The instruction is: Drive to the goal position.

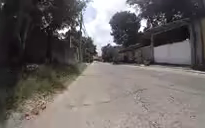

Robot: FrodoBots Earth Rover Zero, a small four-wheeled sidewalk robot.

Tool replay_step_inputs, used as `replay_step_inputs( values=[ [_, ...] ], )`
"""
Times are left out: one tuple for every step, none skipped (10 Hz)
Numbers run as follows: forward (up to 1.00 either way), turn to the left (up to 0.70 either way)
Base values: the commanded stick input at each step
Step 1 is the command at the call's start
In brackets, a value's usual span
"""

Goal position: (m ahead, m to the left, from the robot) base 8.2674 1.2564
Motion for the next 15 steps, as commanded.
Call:
replay_step_inputs(
  values=[
    [1.0, 0.0],
    [1.0, 0.0],
    [1.0, 0.0],
    [1.0, 0.0],
    [1.0, 0.0],
    [1.0, 0.0],
    [1.0, 0.0],
    [1.0, 0.0],
    [1.0, 0.0],
    [1.0, 0.0],
    [1.0, 0.0],
    [1.0, 0.0],
    [1.0, 0.0],
    [1.0, 0.0],
    [1.0, 0.0]
  ],
)
